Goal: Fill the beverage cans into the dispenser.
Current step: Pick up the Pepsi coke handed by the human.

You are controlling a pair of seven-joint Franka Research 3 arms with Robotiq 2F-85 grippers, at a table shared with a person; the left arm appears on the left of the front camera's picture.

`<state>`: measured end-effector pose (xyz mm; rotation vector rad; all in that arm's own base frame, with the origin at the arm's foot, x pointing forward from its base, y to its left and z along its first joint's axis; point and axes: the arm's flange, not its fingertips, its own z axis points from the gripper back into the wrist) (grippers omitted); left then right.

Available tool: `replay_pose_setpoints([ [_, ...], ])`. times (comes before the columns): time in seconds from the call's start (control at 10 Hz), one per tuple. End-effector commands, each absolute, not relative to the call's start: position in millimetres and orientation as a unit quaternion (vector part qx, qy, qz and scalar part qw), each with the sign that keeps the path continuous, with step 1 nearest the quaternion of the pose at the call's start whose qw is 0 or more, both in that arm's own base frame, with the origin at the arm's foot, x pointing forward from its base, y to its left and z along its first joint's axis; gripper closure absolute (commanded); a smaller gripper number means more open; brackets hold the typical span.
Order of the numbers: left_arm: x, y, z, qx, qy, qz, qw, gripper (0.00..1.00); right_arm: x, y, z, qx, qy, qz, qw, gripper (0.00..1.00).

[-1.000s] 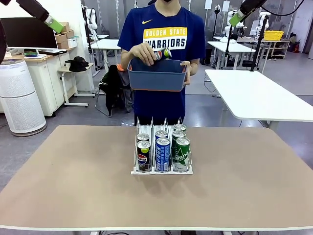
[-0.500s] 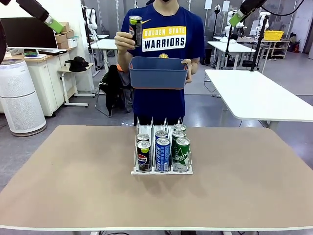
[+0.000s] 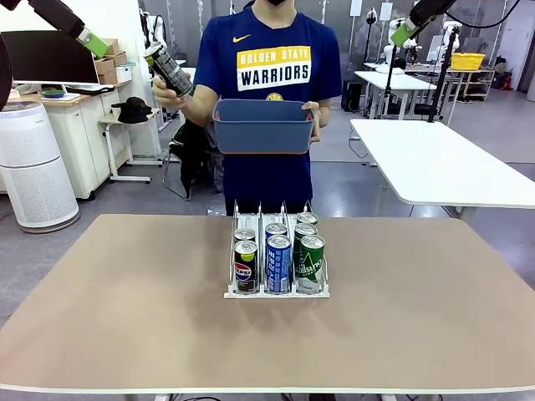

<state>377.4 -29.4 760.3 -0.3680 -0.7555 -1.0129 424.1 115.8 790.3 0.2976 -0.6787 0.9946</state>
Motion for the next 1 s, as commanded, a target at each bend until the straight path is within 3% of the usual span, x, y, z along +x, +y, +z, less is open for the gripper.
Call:
replay_pose_setpoints([
  [0.0,376.7,-29.4,759.8,-0.168,-0.346,-0.469,0.795,0.0,423.8,115.5,789.9,0.14,-0.318,0.466,0.814,0.0],
  [0.9,376.7,-29.4,759.8,-0.168,-0.346,-0.469,0.795,0.0,423.8,115.5,789.9,0.14,-0.318,0.466,0.814,0.0],
])
